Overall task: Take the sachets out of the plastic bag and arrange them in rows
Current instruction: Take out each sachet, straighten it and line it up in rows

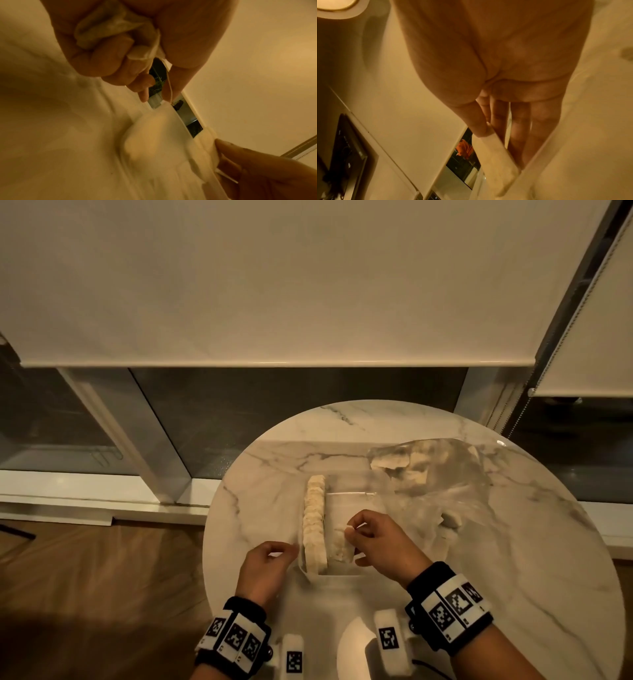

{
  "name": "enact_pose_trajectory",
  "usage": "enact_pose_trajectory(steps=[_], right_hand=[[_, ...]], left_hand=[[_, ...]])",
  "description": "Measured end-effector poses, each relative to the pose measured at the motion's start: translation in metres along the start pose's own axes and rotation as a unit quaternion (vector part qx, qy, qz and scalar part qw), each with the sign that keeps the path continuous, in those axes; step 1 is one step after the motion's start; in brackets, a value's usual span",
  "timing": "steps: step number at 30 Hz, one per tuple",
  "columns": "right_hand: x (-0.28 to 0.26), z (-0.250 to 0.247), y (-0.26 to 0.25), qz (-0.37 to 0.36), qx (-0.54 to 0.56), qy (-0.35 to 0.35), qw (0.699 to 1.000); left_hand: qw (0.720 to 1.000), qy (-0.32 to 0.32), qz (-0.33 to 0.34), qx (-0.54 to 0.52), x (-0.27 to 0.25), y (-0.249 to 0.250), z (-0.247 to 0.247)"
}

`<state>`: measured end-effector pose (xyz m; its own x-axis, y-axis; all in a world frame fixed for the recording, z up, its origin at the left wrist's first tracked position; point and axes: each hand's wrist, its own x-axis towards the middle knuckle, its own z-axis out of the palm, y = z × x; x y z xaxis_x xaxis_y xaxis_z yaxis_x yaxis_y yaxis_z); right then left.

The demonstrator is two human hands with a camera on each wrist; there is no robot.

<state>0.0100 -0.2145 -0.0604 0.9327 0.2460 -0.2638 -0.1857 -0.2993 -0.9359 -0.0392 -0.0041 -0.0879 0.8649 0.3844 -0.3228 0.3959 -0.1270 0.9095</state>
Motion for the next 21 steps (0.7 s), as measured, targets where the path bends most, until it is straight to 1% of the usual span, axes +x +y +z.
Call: enact_pose_trajectory(steps=[3, 5, 7, 11, 17, 19, 21], right_hand=[[0.003, 0.007, 0.007, 0.003, -0.083, -0.034, 0.996], [0.004, 0.010, 0.011, -0.002, -0.140, -0.043, 0.989], [0.007, 0.012, 0.012, -0.001, -0.174, -0.054, 0.983], [0.012, 0.017, 0.008, 0.021, -0.186, -0.084, 0.979], [0.021, 0.030, 0.001, 0.047, -0.204, -0.104, 0.972], [0.022, 0.034, -0.001, 0.046, -0.213, -0.099, 0.971], [0.022, 0.038, -0.002, 0.038, -0.232, -0.079, 0.969]], left_hand=[[1.000, -0.020, 0.006, 0.018, 0.002, -0.004, 0.000], [0.999, -0.039, 0.015, 0.023, 0.003, -0.005, 0.000], [0.998, -0.053, 0.025, 0.020, 0.003, -0.005, -0.001], [0.998, -0.057, 0.031, 0.016, 0.005, -0.008, -0.001], [0.997, -0.064, 0.037, 0.015, 0.006, -0.011, 0.000], [0.997, -0.066, 0.039, 0.017, 0.006, -0.011, 0.001], [0.997, -0.066, 0.037, 0.020, 0.007, -0.012, 0.001]])
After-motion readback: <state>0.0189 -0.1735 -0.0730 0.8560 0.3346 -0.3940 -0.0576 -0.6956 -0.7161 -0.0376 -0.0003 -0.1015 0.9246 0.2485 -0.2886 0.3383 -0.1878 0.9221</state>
